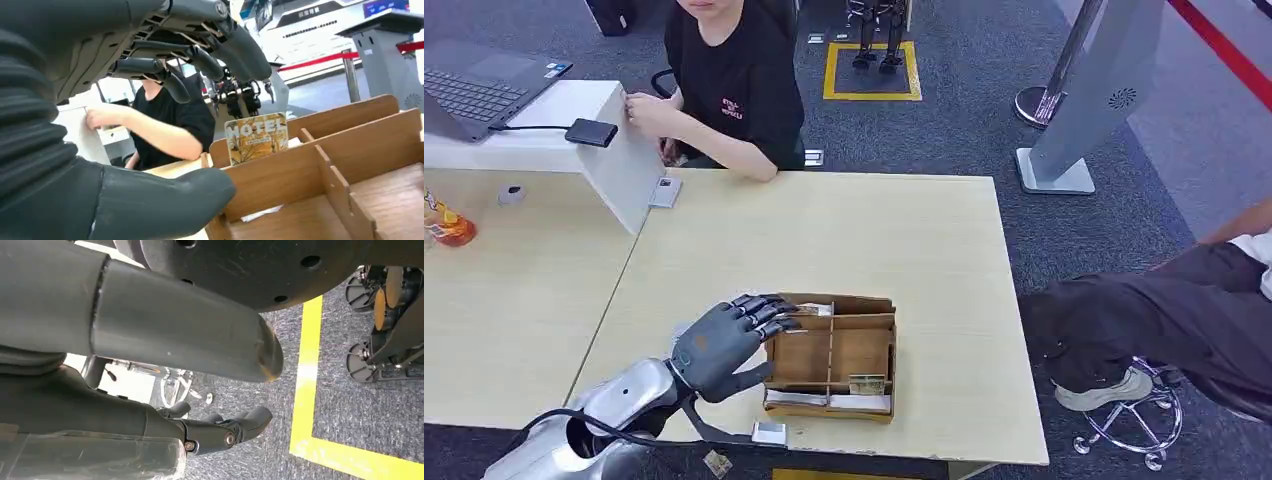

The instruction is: Pass the card to the sensor for recognition and then transmit it.

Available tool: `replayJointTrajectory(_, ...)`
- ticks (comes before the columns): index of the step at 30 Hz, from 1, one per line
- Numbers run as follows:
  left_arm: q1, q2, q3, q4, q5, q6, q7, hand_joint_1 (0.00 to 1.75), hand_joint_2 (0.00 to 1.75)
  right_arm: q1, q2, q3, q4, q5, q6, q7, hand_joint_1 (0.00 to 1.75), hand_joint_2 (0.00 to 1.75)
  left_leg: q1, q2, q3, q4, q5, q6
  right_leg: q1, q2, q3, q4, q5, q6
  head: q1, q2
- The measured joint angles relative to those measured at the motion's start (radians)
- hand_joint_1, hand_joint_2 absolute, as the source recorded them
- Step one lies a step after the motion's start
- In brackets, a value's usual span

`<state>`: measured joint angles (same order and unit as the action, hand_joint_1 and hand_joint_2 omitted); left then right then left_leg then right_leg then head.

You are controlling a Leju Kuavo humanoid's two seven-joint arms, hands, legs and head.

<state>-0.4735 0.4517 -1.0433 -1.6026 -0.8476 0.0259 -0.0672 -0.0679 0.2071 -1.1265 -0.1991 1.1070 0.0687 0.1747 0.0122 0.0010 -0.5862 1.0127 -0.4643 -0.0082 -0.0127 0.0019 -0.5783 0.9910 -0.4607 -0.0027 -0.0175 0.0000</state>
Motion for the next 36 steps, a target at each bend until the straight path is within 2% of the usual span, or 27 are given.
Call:
replayJointTrajectory(5,-0.029,0.032,-0.01,-0.017,0.036,-0.049,-0.021,0.44,1.75,0.0,0.0,0.0,0.0,0.002,0.005,0.0,0.0,0.0,0.0,0.0,0.0,0.0,0.0,0.0,0.0,0.0,0.0,0.0,0.0,0.0,0.0,0.0)
replayJointTrajectory(9,-0.056,0.075,-0.019,-0.04,0.067,-0.09,-0.039,0.44,1.75,0.0,-0.001,0.0,0.0,0.004,0.006,0.0,0.0,0.0,0.0,0.0,0.0,0.0,0.0,0.0,0.0,0.0,0.0,0.0,0.0,0.0,0.0,0.0)
replayJointTrajectory(18,-0.067,0.105,-0.027,-0.058,0.078,-0.105,-0.045,0.44,1.75,0.0,-0.001,0.0,-0.001,0.008,0.007,0.0,0.0,0.0,0.0,0.0,0.0,0.0,0.0,0.0,0.0,0.0,0.0,0.0,0.0,0.0,0.0,0.0)
replayJointTrajectory(26,-0.133,0.152,-0.051,-0.084,0.219,-0.238,-0.114,0.51,1.75,-0.001,-0.004,0.0,-0.003,0.013,0.008,-0.001,0.0,0.0,0.0,0.0,0.0,0.0,0.0,0.0,0.0,0.0,0.0,0.0,0.0,0.0,0.0,0.0)
replayJointTrajectory(29,-0.169,0.171,-0.067,-0.098,0.281,-0.278,-0.134,0.47,1.75,-0.001,-0.007,0.0,-0.004,0.018,0.008,0.0,0.0,0.0,0.0,0.0,0.0,0.0,0.0,-0.001,0.0,0.0,0.0,0.0,0.0,0.0,0.0,0.0)
replayJointTrajectory(31,-0.178,0.179,-0.073,-0.105,0.308,-0.281,-0.142,0.42,1.75,-0.001,-0.007,0.0,-0.005,0.021,0.008,0.004,0.0,0.0,0.0,0.0,0.0,0.0,0.0,-0.001,0.0,0.0,0.0,0.0,0.0,0.0,0.0,0.0)
replayJointTrajectory(36,-0.174,0.21,-0.083,-0.125,0.342,-0.264,-0.149,0.42,1.75,-0.001,-0.008,0.0,-0.005,0.022,0.009,0.006,0.0,0.0,0.0,0.0,0.0,0.0,0.0,-0.001,0.0,0.0,0.0,0.0,0.0,0.0,0.0,0.0)
